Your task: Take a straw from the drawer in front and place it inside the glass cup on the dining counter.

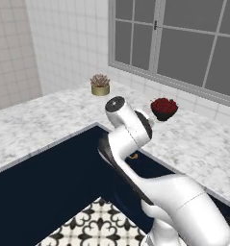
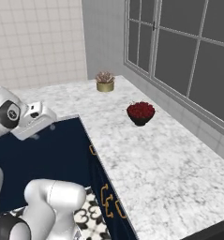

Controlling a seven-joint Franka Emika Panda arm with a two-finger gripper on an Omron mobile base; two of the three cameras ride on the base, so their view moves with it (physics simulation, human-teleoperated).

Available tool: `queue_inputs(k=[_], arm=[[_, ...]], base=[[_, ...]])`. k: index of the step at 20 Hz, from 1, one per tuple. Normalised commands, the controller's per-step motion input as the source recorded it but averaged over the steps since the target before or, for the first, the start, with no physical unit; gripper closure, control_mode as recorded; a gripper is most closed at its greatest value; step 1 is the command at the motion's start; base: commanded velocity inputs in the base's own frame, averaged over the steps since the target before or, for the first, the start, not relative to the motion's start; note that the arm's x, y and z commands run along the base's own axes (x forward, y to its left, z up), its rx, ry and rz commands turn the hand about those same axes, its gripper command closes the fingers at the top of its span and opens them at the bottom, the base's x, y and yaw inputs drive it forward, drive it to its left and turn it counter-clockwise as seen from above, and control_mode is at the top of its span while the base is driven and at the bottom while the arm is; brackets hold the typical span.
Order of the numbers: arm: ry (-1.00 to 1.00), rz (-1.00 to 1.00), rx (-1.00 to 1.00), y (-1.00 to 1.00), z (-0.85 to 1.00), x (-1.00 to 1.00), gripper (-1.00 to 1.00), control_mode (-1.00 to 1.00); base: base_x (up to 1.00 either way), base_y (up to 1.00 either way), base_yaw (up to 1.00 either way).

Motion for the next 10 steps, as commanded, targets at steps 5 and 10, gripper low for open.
queue_inputs(k=[5, 10], arm=[[-0.03, 0.03, -0.3, 0.17, -0.99, 0.0, -1.0, -1.0], [-0.03, 0.03, -0.23, -0.01, -0.77, 0.28, -1.0, -1.0]], base=[[0.0, 0.0, 0.0], [0.0, 0.0, 0.0]])
